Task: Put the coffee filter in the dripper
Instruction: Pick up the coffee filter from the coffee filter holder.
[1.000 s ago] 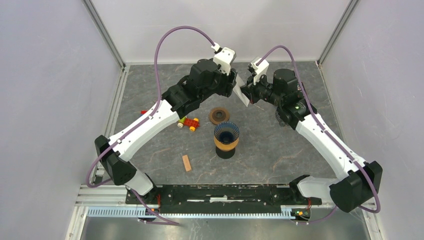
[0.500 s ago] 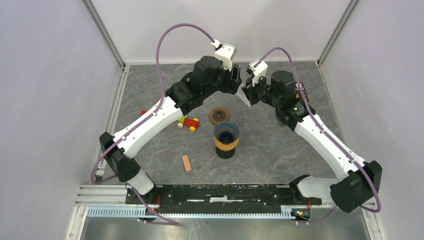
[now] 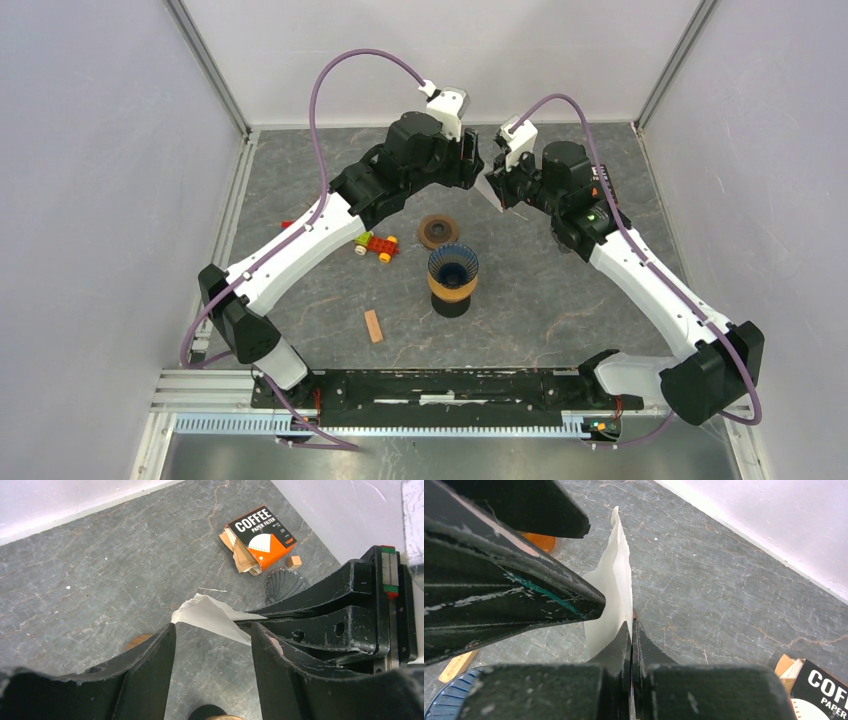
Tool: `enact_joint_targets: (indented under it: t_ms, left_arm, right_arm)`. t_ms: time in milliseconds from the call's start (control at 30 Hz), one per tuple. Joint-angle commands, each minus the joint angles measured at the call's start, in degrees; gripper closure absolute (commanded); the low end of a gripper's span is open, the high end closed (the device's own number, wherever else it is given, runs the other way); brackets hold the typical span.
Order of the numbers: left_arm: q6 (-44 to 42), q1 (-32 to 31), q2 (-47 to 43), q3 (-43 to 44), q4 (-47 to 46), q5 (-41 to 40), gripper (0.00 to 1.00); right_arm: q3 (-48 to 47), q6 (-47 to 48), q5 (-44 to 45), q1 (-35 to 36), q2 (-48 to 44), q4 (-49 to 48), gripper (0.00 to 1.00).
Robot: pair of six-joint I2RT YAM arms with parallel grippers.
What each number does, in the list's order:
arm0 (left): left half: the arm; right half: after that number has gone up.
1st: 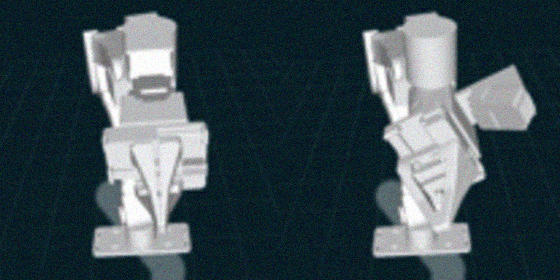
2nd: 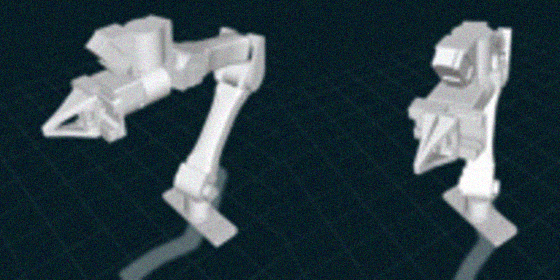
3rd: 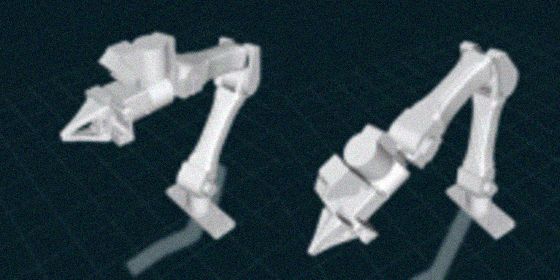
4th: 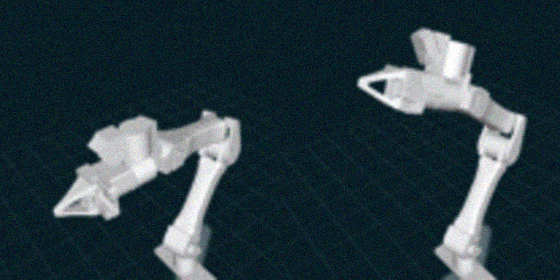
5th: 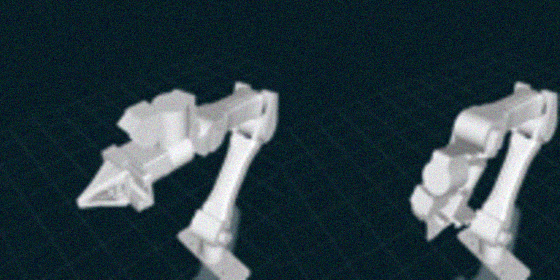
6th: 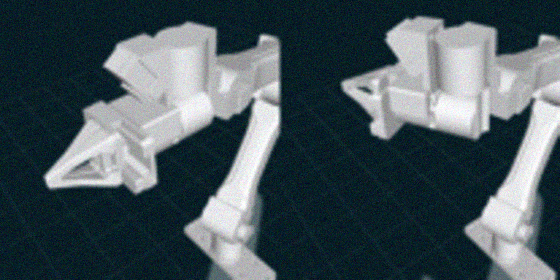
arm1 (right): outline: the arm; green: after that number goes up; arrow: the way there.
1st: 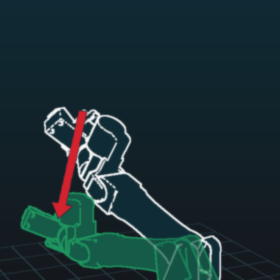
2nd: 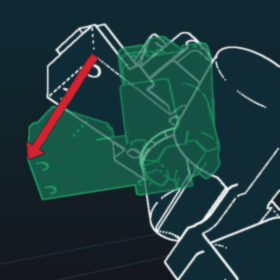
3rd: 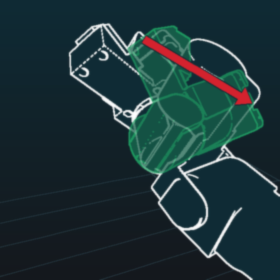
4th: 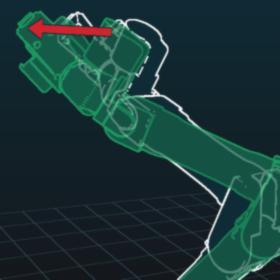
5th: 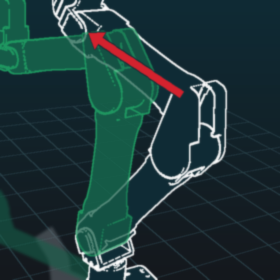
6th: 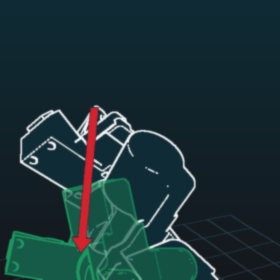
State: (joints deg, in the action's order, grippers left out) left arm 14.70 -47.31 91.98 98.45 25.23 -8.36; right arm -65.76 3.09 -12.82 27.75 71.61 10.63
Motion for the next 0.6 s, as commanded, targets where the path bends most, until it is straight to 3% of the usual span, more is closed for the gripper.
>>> enact_joint_targets:
  t_ms: [0, 567]
  left_arm:
    - [4.98, 0.29, -0.35, 1.08, 0.09, 0.25, 0.36]
    - [13.51, 0.46, 2.08, 3.09, 1.39, 3.15, 0.37]
  right_arm:
    - [-0.14, -1.09, 1.43, 0.37, -0.71, -1.66, 1.00]
    - [1.79, -2.83, 4.29, 0.73, -0.87, -3.17, 1.00]
